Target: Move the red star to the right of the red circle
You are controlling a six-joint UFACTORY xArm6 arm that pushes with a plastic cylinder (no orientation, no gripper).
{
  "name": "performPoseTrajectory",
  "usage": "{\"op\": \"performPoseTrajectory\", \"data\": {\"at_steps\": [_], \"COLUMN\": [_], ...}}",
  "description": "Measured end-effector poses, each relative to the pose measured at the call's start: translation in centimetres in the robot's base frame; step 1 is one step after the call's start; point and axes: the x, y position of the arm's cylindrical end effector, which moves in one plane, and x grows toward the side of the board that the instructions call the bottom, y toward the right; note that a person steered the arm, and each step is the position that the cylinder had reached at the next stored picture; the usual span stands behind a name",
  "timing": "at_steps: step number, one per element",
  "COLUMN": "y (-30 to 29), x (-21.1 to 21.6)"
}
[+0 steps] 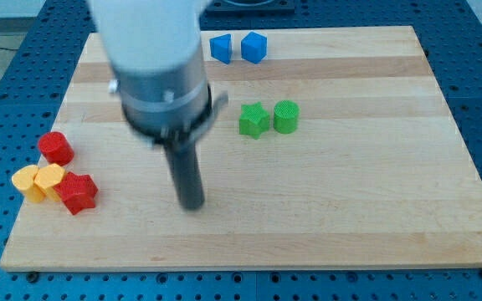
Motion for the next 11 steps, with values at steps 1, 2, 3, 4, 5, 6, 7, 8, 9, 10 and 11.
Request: {"op": "performPoseTrajectory", "data": {"at_steps": [1, 2, 3, 4, 5, 6, 7, 8, 9, 10, 11], "y": [-2.5, -8.3, -15.1, -17.3, -16.2, -12.7, -7.5, -2.9, -3.4, -7.9, -12.1], "x": [4.0, 3.9, 3.4, 0.1, -4.2, -5.5, -5.3, -5.8, -7.3, -8.1, -8.8]}}
